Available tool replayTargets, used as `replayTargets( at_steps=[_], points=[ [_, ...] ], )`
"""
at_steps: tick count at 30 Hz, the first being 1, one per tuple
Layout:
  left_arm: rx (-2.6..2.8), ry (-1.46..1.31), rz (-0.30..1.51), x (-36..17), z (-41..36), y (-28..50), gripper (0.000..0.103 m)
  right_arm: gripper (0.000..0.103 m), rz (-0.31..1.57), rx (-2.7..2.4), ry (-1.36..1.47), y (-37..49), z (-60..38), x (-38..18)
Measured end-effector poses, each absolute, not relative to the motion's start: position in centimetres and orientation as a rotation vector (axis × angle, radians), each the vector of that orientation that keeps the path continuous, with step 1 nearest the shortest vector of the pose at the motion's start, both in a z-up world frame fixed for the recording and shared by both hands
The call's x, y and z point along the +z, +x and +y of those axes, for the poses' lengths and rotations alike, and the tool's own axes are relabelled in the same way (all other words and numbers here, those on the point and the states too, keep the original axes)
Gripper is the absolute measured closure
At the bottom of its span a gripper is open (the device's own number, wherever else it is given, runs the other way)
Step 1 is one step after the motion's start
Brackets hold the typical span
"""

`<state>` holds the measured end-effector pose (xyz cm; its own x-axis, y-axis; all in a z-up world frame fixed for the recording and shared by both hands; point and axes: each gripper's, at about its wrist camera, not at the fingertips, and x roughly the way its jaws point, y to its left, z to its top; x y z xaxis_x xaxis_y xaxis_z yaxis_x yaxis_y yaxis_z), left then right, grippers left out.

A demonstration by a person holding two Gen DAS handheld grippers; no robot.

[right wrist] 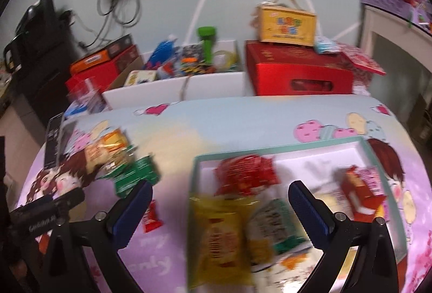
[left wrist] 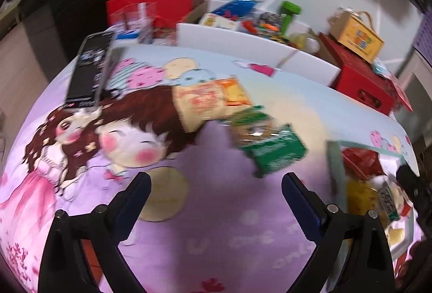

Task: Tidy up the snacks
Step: 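Move both open tools back from the tray to the snack pile, then grasp the small red candy with the right tool while the left tool grasps the green cookie pack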

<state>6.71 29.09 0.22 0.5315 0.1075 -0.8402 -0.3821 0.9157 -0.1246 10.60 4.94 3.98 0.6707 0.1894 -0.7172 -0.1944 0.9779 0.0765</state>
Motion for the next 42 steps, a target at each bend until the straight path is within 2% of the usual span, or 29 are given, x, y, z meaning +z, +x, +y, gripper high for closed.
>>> replayTargets(
  at_steps=[11, 16, 24, 29, 31, 35, 39, 42],
  points=[
    [0.325, -0.411, 1.024, -1.2, 31.9, 6.0, 0.006, 0.002, 0.856, 0.379, -0.069, 9.9, 10.6, 1.1],
    [0.316, -0.442, 1.044, -1.9, 32.1, 6.3, 0.006, 0.014, 0.881, 0.428, -0.109, 9.9, 12.2, -0.4],
    [0.283, -0.493, 1.028, -2.1, 32.5, 6.9, 0.006, 0.046, 0.942, 0.472, -0.120, 10.7, 13.3, -2.6],
    [0.262, -0.523, 1.022, -2.4, 32.6, 7.3, 0.006, 0.057, 0.969, 0.472, -0.129, 11.3, 13.6, -3.5],
    [0.260, -0.523, 1.020, -2.5, 32.7, 7.4, 0.006, 0.058, 0.982, 0.474, -0.130, 11.5, 13.7, -3.9],
    [0.255, -0.518, 1.015, -2.5, 32.7, 7.7, 0.006, 0.065, 1.007, 0.463, -0.146, 11.7, 14.0, -4.8],
    [0.247, -0.505, 1.006, -2.1, 32.5, 8.2, 0.006, 0.078, 0.998, 0.459, -0.158, 11.7, 14.1, -4.8],
    [0.237, -0.495, 0.992, -1.6, 32.5, 8.8, 0.006, 0.081, 0.995, 0.460, -0.159, 11.9, 14.0, -4.8]
  ],
)
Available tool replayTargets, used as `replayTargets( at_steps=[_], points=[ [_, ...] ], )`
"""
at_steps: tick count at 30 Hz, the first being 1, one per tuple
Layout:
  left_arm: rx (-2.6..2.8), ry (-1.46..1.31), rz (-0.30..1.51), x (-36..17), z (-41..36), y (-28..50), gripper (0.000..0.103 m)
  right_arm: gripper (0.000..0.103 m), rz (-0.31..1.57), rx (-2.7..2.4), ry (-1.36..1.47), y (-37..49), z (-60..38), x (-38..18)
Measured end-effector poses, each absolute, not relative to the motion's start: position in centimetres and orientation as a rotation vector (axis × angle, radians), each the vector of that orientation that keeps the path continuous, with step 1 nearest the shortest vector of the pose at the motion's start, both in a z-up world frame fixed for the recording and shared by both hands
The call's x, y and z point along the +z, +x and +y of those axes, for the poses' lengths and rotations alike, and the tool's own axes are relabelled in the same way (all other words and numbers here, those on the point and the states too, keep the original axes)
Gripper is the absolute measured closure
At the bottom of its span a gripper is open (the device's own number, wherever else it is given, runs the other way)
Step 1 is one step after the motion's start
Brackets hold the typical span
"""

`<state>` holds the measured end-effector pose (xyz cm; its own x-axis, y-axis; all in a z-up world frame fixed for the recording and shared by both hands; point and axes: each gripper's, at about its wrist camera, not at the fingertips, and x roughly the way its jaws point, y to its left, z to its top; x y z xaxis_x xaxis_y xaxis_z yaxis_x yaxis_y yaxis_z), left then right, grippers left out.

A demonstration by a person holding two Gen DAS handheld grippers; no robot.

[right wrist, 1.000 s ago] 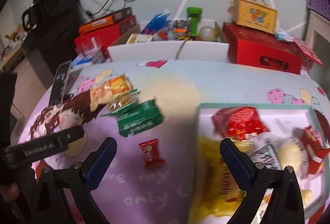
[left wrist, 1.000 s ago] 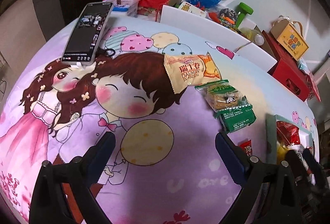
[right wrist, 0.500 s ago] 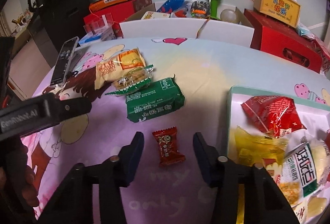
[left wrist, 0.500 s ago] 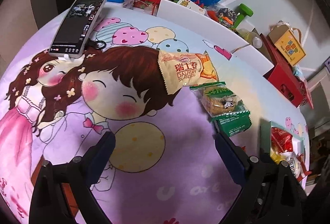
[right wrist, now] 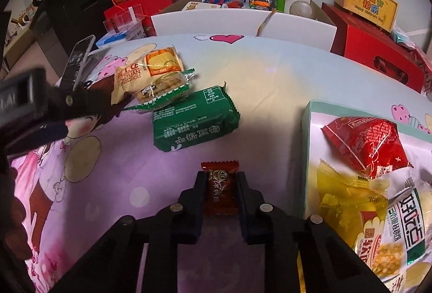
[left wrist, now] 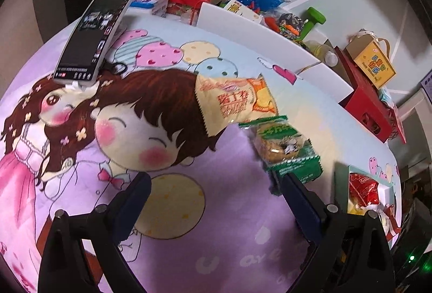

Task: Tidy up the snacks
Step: 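Grasp the small red candy with the right tool while the left tool grasps the green cookie pack, then carry the red candy and green cookie pack over the tray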

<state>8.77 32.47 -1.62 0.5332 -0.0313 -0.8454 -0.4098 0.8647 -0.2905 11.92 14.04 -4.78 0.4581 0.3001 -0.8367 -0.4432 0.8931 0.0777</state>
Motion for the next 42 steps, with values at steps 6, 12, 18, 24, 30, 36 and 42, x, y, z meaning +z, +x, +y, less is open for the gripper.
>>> replayTargets(
  at_steps=[6, 12, 18, 24, 30, 36, 42],
  points=[
    [0.210, -0.472, 0.948, -0.5, 32.1, 10.2, 0.006, 0.084, 0.961, 0.445, -0.154, 12.5, 13.8, -4.1],
    [0.149, -0.466, 0.923, -0.4, 30.6, 12.2, 0.006, 0.084, 0.885, 0.398, -0.126, 13.0, 12.8, -2.1],
    [0.105, -0.450, 0.939, -1.6, 28.7, 14.1, 0.007, 0.084, 0.846, 0.338, -0.089, 14.1, 11.5, -1.1],
    [0.085, -0.444, 0.971, -3.5, 27.4, 15.7, 0.007, 0.084, 0.858, 0.317, -0.080, 14.8, 11.0, -1.6],
    [0.094, -0.445, 0.991, -4.8, 27.2, 16.2, 0.024, 0.084, 0.865, 0.304, -0.071, 15.0, 10.5, -1.8],
    [0.092, -0.468, 0.980, -4.6, 27.9, 15.7, 0.037, 0.084, 0.863, 0.302, -0.075, 14.9, 10.3, -1.6],
    [0.093, -0.473, 0.973, -4.0, 28.1, 15.5, 0.039, 0.084, 0.856, 0.298, -0.074, 14.7, 10.1, -1.1]
  ],
)
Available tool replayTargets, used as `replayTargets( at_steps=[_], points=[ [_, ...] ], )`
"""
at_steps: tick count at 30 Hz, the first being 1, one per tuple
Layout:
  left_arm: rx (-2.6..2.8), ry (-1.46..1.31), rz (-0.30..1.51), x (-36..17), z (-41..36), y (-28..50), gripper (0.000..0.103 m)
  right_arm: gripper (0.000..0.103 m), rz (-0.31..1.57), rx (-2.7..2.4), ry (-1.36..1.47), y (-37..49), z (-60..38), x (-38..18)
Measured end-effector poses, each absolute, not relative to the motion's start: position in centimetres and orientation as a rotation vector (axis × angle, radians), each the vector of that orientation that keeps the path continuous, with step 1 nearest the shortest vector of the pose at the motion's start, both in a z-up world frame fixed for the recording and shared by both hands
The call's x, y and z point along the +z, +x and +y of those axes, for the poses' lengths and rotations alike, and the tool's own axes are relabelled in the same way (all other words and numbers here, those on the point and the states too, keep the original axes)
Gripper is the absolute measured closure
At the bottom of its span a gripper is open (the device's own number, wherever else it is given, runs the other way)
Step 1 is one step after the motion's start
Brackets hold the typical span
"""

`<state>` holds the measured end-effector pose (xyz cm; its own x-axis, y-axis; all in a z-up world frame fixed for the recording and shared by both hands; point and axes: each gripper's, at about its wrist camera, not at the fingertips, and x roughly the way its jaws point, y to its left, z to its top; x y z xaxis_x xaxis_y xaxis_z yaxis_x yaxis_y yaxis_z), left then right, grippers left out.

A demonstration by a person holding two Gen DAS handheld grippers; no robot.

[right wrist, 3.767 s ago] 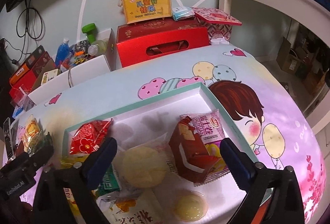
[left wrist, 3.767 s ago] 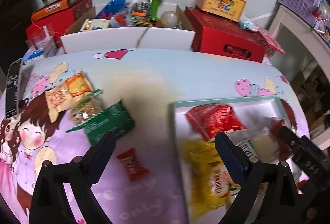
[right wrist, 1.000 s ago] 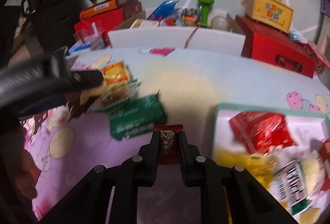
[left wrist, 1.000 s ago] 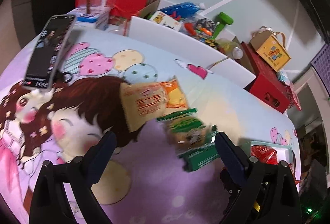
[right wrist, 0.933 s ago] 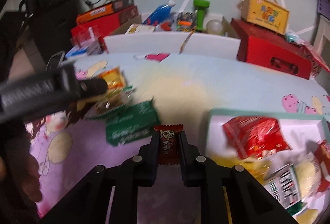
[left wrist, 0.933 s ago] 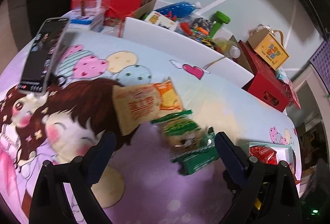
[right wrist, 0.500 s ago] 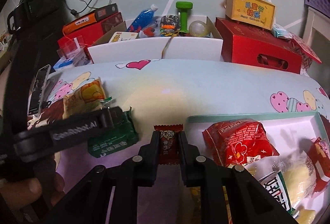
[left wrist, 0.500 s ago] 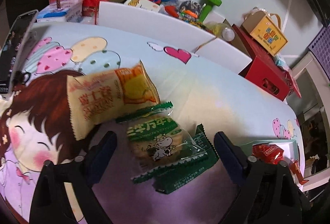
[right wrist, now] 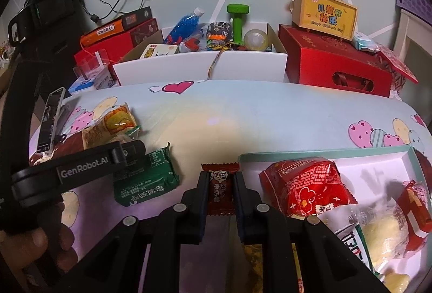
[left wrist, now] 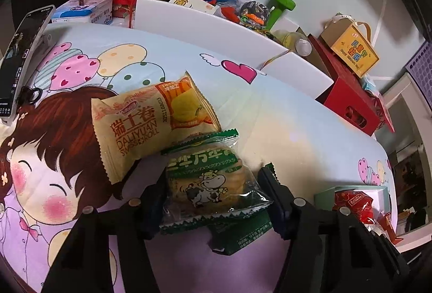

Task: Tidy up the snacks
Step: 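Carry the red candy and green cookie pack over the tray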

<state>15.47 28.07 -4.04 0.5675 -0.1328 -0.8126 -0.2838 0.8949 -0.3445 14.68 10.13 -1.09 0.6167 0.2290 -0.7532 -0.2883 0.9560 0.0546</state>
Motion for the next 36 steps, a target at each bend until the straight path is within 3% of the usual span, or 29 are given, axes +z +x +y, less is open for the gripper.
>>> replayTargets(
  at_steps=[23, 36],
  points=[
    [0.036, -0.343, 0.909, 4.3, 22.9, 11.1, 0.039, 0.084, 0.751, 0.234, -0.021, 10.1, 4.7, 5.2],
    [-0.032, -0.287, 0.920, 4.8, 18.7, 8.5, 0.039, 0.084, 0.767, 0.040, 0.089, 8.8, -3.7, 6.9]
  ],
)
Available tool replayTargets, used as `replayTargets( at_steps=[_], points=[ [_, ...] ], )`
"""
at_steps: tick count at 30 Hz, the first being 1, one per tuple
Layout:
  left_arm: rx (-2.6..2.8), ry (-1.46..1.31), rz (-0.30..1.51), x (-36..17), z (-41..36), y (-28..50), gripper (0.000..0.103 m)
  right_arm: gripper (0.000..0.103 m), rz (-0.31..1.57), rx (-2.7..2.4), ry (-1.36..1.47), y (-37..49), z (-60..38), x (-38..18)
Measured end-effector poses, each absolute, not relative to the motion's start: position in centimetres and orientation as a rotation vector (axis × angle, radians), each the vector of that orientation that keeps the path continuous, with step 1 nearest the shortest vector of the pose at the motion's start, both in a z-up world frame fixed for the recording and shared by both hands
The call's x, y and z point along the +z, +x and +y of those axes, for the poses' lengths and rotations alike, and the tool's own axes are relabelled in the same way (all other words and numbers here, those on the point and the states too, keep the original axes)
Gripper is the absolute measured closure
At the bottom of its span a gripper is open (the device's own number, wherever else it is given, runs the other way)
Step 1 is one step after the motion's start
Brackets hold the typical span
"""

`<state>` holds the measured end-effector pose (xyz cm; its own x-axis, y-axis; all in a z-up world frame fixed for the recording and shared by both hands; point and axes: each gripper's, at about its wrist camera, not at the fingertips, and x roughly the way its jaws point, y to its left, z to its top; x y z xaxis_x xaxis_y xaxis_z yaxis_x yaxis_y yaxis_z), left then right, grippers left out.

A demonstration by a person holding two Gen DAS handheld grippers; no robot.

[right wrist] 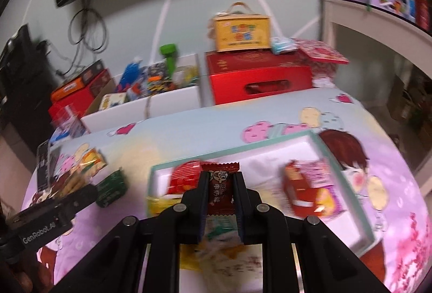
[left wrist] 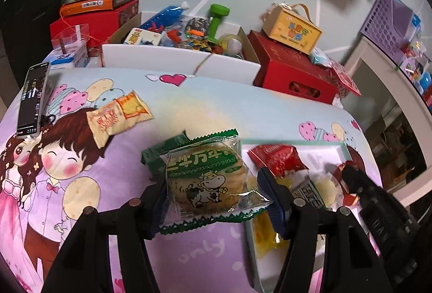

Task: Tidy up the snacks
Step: 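Carry the red candy and green cookie pack over the tray, then lower the red candy and green cookie pack onto the tray and open both tools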

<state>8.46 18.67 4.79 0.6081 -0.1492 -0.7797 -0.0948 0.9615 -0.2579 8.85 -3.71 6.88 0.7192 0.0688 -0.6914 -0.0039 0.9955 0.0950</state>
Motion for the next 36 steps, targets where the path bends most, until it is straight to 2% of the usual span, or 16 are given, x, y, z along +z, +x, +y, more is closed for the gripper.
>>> replayTargets(
  at_steps=[13, 30, 36],
  points=[
    [-0.176, -0.208, 0.919, 5.4, 12.4, 8.6, 0.039, 0.084, 0.824, -0.158, 0.167, 8.9, -11.2, 6.8],
    [-0.277, -0.119, 0.968, 2.9, 6.6, 9.1, 0.038, 0.083, 0.987, -0.096, 0.201, 10.1, -10.9, 3.2],
    [-0.274, -0.083, 0.984, 2.5, 5.9, 9.1, 0.034, 0.083, 1.016, -0.116, 0.211, 10.4, -11.1, 2.7]
  ],
)
